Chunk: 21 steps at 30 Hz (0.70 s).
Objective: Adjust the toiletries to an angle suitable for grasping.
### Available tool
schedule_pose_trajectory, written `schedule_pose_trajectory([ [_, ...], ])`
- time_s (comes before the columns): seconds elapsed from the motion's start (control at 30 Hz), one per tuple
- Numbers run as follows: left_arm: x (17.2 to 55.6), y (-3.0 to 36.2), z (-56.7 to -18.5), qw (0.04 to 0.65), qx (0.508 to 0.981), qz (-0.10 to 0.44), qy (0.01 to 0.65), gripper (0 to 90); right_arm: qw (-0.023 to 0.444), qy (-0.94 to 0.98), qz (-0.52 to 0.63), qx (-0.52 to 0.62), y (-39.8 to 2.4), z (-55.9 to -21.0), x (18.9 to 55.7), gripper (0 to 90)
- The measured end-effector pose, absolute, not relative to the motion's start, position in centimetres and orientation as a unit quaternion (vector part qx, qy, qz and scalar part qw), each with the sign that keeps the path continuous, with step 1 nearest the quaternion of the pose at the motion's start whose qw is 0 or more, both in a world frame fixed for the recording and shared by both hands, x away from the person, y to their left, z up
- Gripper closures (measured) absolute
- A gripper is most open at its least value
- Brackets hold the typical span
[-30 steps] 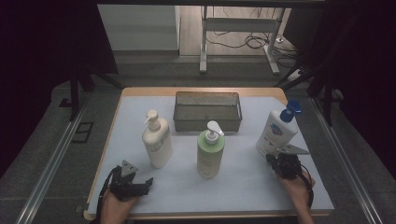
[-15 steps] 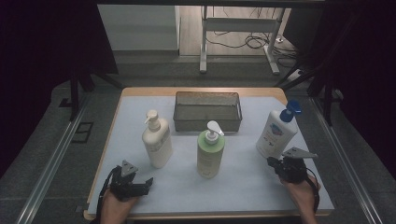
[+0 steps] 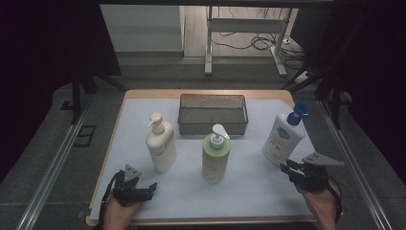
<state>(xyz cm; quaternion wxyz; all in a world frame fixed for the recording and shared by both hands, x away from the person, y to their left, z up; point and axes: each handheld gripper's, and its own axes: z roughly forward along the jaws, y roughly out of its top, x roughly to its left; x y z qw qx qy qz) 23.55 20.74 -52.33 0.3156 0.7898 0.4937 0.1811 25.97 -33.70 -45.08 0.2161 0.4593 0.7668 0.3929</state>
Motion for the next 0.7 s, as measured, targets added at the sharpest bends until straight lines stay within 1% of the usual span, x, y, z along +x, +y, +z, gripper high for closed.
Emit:
schedule_pose_trajectory([
  [0.03, 23.5, 20.7, -52.3, 0.315, 0.790, 0.181, 0.494, 12.3, 0.210, 0.766, 0.392, 0.465, -33.9, -44.5, 26.2, 55.6],
  [0.1, 23.5, 20.7, -52.3, 0.316, 0.790, 0.181, 0.494, 12.4, 0.213, 0.762, 0.392, 0.468, -34.1, -43.9, 26.3, 52.8],
  [0.13, 23.5, 20.7, -52.3, 0.316, 0.790, 0.181, 0.494, 12.4, 0.213, 0.762, 0.392, 0.468, -34.1, -43.9, 26.3, 52.8],
  [0.2, 23.5, 20.7, -52.3, 0.316, 0.790, 0.181, 0.494, 12.3, 0.217, 0.760, 0.392, 0.471, -34.2, -43.5, 26.4, 47.7],
  [0.4, 23.5, 20.7, -52.3, 0.316, 0.789, 0.181, 0.494, 12.4, 0.240, 0.748, 0.401, 0.470, -34.5, -42.2, 26.6, 42.5],
  [0.43, 23.5, 20.7, -52.3, 0.316, 0.789, 0.181, 0.494, 12.3, 0.251, 0.745, 0.400, 0.471, -34.7, -41.9, 26.9, 39.7],
  [0.5, 23.5, 20.7, -52.3, 0.316, 0.789, 0.181, 0.495, 12.3, 0.256, 0.742, 0.401, 0.472, -34.7, -41.7, 27.0, 39.2],
  [0.57, 23.5, 20.7, -52.3, 0.316, 0.789, 0.181, 0.495, 12.3, 0.264, 0.739, 0.401, 0.473, -34.9, -41.4, 27.6, 36.3],
  [0.7, 23.5, 20.7, -52.3, 0.316, 0.789, 0.181, 0.495, 12.3, 0.266, 0.737, 0.404, 0.472, -34.9, -41.1, 28.4, 33.8],
])
